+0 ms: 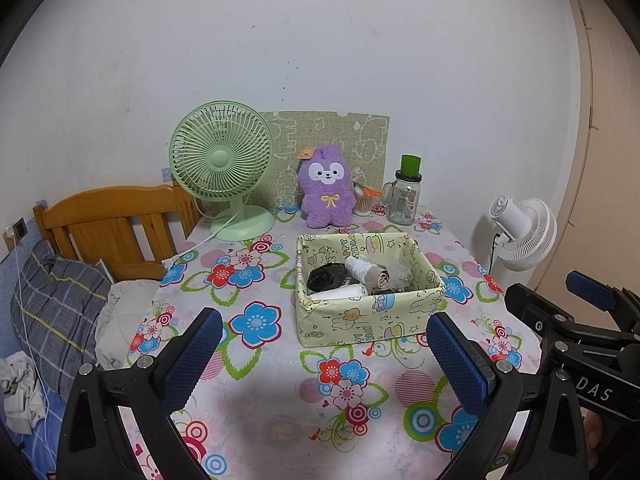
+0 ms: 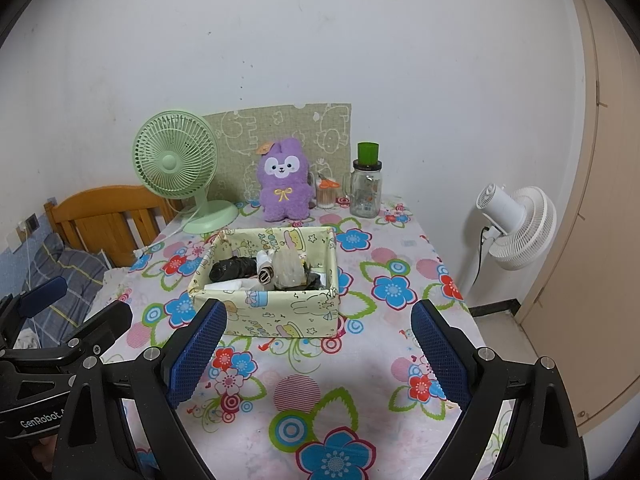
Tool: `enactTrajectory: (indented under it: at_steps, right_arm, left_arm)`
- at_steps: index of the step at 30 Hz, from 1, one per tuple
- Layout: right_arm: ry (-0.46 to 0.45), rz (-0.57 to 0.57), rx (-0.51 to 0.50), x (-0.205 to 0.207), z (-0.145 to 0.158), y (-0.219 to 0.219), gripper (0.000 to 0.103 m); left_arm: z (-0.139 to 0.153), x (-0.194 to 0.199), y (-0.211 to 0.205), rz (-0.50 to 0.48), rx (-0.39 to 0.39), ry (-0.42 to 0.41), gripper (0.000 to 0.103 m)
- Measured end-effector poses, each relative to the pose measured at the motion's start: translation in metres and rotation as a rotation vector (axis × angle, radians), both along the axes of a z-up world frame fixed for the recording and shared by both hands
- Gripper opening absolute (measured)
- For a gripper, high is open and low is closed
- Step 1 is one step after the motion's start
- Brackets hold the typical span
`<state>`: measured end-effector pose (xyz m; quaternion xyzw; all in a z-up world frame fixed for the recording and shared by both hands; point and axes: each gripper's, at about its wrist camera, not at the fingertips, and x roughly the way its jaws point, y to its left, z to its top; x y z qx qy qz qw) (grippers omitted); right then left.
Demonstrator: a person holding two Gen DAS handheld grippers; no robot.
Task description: Organize soft objects
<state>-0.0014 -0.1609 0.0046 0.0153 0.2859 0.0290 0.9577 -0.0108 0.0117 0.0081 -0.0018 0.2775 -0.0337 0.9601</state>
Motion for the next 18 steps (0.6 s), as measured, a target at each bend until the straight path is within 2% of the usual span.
enactTrajectory:
  at_steps: [18]
  right_arm:
    - [-0.006, 0.002, -0.004, -0.0007, 0.0027, 0.0, 0.095]
  left_arm:
    - [0.0, -0.0017, -0.0005, 0.001, -0.003, 0.002, 0.103]
